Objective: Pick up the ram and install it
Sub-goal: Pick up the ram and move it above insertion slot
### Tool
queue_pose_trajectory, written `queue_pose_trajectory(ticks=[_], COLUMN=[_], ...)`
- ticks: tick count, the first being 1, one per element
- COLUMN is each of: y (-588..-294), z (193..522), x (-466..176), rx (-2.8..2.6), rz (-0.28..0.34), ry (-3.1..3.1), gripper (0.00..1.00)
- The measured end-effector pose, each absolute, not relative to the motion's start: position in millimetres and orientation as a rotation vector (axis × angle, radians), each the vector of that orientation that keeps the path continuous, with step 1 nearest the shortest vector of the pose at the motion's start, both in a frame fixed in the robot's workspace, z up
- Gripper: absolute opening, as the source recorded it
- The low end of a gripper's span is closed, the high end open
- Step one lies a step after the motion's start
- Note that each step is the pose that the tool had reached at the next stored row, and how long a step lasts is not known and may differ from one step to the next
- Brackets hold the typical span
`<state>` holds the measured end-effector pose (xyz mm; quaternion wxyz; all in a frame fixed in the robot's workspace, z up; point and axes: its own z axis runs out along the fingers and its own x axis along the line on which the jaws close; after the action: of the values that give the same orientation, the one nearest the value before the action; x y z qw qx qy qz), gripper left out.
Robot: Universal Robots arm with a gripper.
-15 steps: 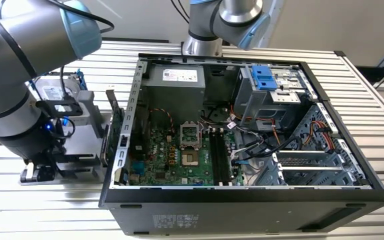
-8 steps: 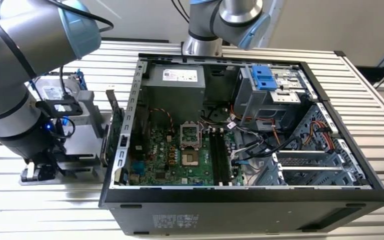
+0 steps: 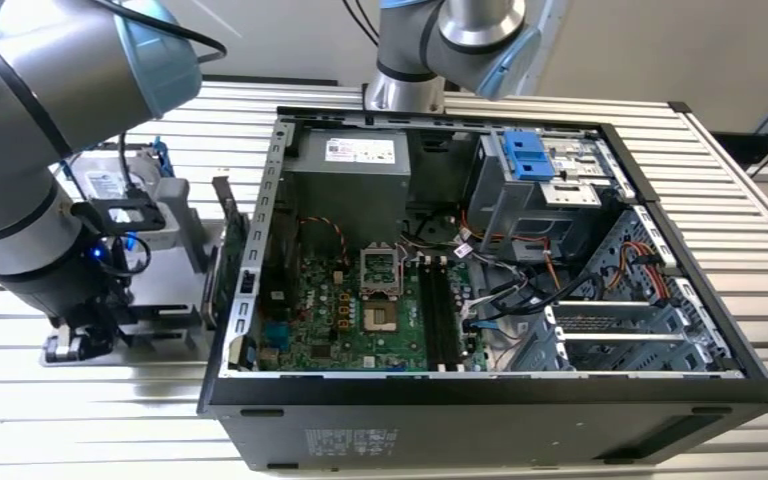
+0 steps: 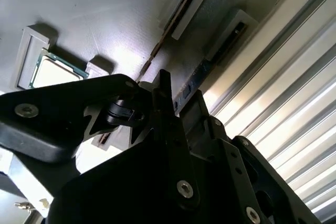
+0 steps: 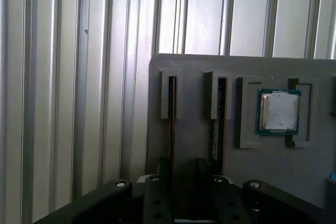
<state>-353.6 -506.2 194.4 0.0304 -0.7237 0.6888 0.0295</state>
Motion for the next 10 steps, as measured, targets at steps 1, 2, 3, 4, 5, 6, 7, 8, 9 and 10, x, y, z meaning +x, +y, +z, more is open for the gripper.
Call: queue_pose_trajectory(ticks=[1,2,3,4,5,6,7,8,9,10], y=[-506.2,-506.2,-506.2,-506.2,-506.2,-506.2,-506.2,-506.2,-506.2,-506.2], z=[194.4,194.4,194.4,194.4,194.4,194.4,194.4,194.4,194.4,194.4], x=[-353.5,-353.6,-353.6,-353.6,-353.6,-353.6,-353.6,-353.6,-353.6,-353.6], rx=[-2.230,-2.229,-2.228,-2.227,-2.226,-2.225,-2.225,-2.224,-2.223,-2.222], rz=[0.092,0.094,0.096,0.097,0.099,0.101,0.102,0.104,0.105,0.107], ry=[2.122,2.121,2.121,2.120,2.119,2.118,2.117,2.116,2.116,2.115], gripper=[1.00,1.00,1.00,0.00,0.00,0.00,0.00,0.00,0.00,0.00])
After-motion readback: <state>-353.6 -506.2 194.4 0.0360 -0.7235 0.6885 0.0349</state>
